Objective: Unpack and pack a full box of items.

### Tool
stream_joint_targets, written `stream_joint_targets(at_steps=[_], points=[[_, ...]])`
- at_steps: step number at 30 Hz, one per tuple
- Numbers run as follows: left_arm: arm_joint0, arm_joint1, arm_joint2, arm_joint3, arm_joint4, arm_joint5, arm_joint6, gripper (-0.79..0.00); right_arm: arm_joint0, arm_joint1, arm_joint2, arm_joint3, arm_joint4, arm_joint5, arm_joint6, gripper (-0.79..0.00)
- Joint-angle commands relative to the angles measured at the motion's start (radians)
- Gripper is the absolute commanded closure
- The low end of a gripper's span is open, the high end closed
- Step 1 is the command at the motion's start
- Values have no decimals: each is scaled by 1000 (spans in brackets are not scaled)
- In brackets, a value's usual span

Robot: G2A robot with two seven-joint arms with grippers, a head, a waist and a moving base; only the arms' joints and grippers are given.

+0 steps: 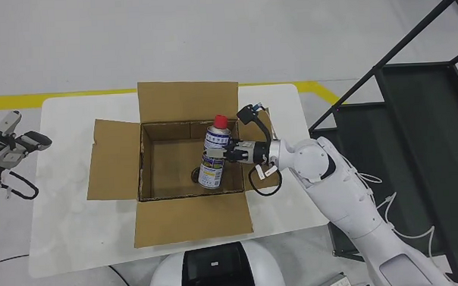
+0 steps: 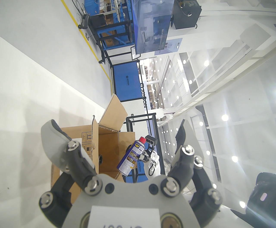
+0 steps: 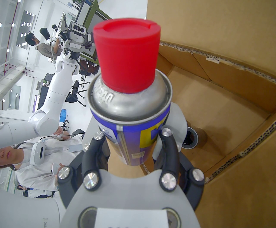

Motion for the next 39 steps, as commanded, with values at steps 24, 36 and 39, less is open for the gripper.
stream_joint_targets(at_steps=[24, 36, 39], points=[[0, 0, 0, 0, 0, 0, 0, -785, 28, 9, 7, -181, -85, 157, 81, 0], [0, 0, 0, 0, 0, 0, 0, -785, 360, -103, -370, 153, -62, 310, 81, 0], [0, 0, 0, 0, 0, 0, 0, -785, 426, -144, -441, 270, -37, 311, 29, 0]])
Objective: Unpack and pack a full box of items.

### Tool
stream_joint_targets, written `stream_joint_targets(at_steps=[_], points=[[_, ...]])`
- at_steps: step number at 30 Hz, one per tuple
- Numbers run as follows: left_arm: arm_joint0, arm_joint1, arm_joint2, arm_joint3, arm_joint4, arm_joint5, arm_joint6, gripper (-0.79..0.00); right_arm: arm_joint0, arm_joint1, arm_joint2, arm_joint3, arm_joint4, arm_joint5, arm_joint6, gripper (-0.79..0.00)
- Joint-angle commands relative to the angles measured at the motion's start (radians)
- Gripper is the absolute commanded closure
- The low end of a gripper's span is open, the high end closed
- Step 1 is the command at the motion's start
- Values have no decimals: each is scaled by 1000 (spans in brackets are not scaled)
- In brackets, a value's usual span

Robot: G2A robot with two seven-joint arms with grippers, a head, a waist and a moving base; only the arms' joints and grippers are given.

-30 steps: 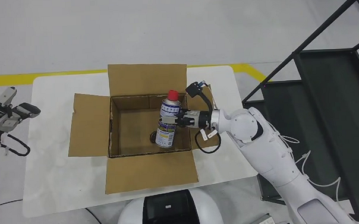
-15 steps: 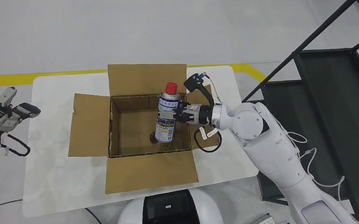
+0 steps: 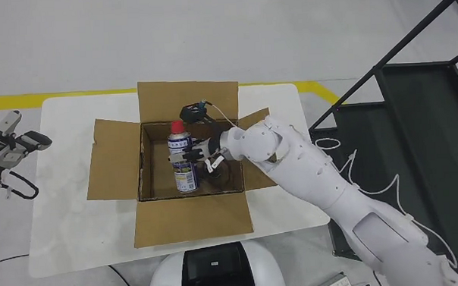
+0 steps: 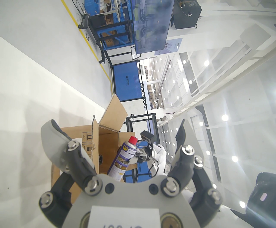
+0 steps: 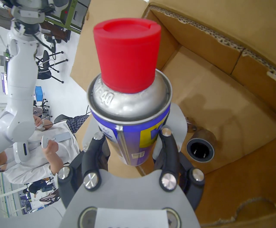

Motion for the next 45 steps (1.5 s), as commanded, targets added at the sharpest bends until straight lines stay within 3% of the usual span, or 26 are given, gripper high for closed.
stream_joint_targets(at_steps=[1, 9, 19, 20, 21, 22, 29, 36, 41, 45], points=[[0, 0, 0, 0, 0, 0, 0, -785, 34, -24, -36, 75, 28, -2, -24, 0], [0, 0, 0, 0, 0, 0, 0, -785, 130, -122, -166, 299, 85, -13, -42, 0], [0, 0, 0, 0, 0, 0, 0, -785, 173, -219, -247, 491, 117, -27, -69, 0], [0, 0, 0, 0, 0, 0, 0, -785, 177, -228, -251, 509, 123, -28, -71, -71], [0, 0, 0, 0, 0, 0, 0, -785, 181, -238, -255, 530, 127, -28, -71, -240], [0, 0, 0, 0, 0, 0, 0, -785, 186, -247, -260, 547, 128, -27, -71, -785], [0, 0, 0, 0, 0, 0, 0, -785, 215, -291, -267, 621, 129, -62, -83, -785], [0, 0, 0, 0, 0, 0, 0, -785, 227, -297, -236, 628, 124, -101, -80, -785], [0, 0, 0, 0, 0, 0, 0, -785, 208, -258, -168, 531, 103, -278, -97, -785], [0, 0, 0, 0, 0, 0, 0, -785, 138, -183, -47, 395, 57, -420, -110, -785]])
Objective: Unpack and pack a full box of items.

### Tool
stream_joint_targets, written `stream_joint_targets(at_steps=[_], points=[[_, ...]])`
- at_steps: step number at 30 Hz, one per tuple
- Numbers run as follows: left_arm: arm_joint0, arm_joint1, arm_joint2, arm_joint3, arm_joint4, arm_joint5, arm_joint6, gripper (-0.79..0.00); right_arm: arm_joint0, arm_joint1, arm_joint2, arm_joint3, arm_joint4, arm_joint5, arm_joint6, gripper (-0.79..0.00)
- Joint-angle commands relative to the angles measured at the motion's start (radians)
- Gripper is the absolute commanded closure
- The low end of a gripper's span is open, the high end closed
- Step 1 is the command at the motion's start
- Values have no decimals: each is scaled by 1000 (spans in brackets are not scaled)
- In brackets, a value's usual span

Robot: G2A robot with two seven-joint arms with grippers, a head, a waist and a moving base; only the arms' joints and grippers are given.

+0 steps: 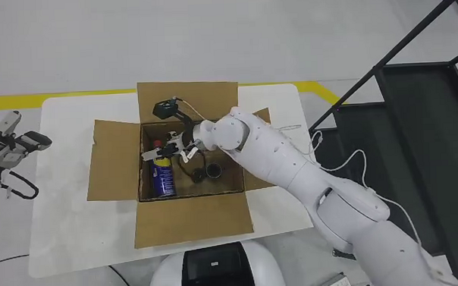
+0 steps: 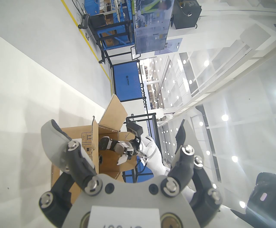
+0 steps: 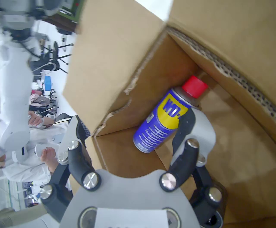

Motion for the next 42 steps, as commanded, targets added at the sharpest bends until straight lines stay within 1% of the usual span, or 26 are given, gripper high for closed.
stream_joint_targets(at_steps=[1, 4, 7, 9, 11, 13, 16, 18, 21, 25, 42], points=[[0, 0, 0, 0, 0, 0, 0, -785, -48, 43, 78, -89, -28, -68, -2, -785], [0, 0, 0, 0, 0, 0, 0, -785, -174, 120, 235, -286, -97, -148, 16, -785], [0, 0, 0, 0, 0, 0, 0, -785, -353, 188, 427, -541, -171, -175, 31, -785], [0, 0, 0, 0, 0, 0, 0, -785, -482, 222, 557, -708, -213, -181, 31, -785], [0, 0, 0, 0, 0, 0, 0, -785, -600, 247, 681, -836, -252, -176, 17, -785], [0, 0, 0, 0, 0, 0, 0, -785, -701, 263, 787, -934, -300, -161, -19, -785], [0, 0, 0, 0, 0, 0, 0, -785, -817, 276, 916, -1012, -322, -158, -93, -785], [0, 0, 0, 0, 0, 0, 0, -785, -888, 281, 995, -1032, -297, -191, -164, -785], [0, 0, 0, 0, 0, 0, 0, -785, -941, 287, 1064, -1031, -290, -238, -215, -785], [0, 0, 0, 0, 0, 0, 0, -785, -987, 291, 1115, -1030, -287, -280, -274, -785], [0, 0, 0, 0, 0, 0, 0, -785, -987, 291, 1115, -1030, -287, -280, -274, -785]])
